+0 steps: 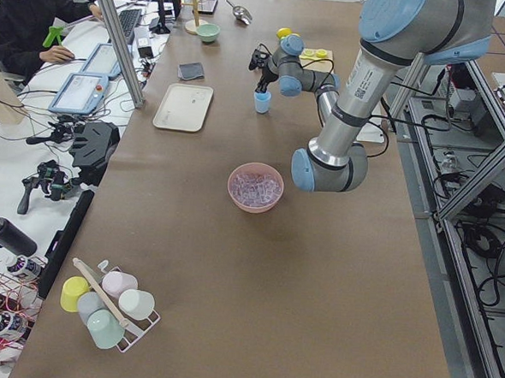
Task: Put ice and cherries in cup
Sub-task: 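Open the left gripper to drop the ice cube into the cup, then raise the left gripper back toward the ice bowl while the right arm starts moving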
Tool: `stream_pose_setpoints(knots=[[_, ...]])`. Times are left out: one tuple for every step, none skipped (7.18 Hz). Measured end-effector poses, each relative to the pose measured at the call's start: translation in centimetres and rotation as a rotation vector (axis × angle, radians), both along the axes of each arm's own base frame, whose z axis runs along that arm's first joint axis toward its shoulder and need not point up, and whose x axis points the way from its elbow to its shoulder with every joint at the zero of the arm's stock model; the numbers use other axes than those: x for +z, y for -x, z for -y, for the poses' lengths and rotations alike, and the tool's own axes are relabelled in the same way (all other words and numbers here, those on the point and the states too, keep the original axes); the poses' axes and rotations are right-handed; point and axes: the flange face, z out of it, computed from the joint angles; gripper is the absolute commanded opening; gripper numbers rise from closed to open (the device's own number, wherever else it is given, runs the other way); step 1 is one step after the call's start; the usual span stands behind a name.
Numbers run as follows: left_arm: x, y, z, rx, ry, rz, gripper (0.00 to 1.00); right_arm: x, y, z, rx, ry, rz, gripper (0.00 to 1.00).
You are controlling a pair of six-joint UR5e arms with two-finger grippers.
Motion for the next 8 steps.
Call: stream_pose_setpoints(knots=[[-0.3,-0.7,-0.2,-0.008,-0.005,0.004,0.0,-0.1,0.0,0.1,-0.001,-0.001,0.001,1.0],[-0.4,-1.2,-0.2,-0.012,-0.006,0.007,0.05,-0.1,0.1,0.1,-0.001,-0.001,0.001,1.0],[-0.3,-1.6,-0.3,-0.011,-0.006,0.011,0.9,-0.1,0.1,0.1,-0.002,-0.001,0.001,1.0],[-0.4,-1.9,-0.5,-0.007,-0.007,0.012,0.98,0.1,0.0,-0.1,-0.001,0.0,0.001,1.0],[-0.6,-2.0,-0.7,-0.003,-0.01,0.011,0.98,0.2,0.0,-0.2,-0.002,0.001,-0.001,1.0],[-0.7,-2.0,-0.8,-0.002,-0.011,0.009,0.98,0.3,0.1,-0.2,-0.003,0.002,-0.001,1.0],[-0.8,-1.9,-0.8,-0.002,-0.012,0.006,0.98,0.3,0.1,-0.2,-0.004,0.001,-0.001,1.0],[-1.0,-1.6,-0.9,-0.001,-0.015,0.001,0.98,0.1,0.1,0.0,-0.006,-0.006,-0.003,1.0]])
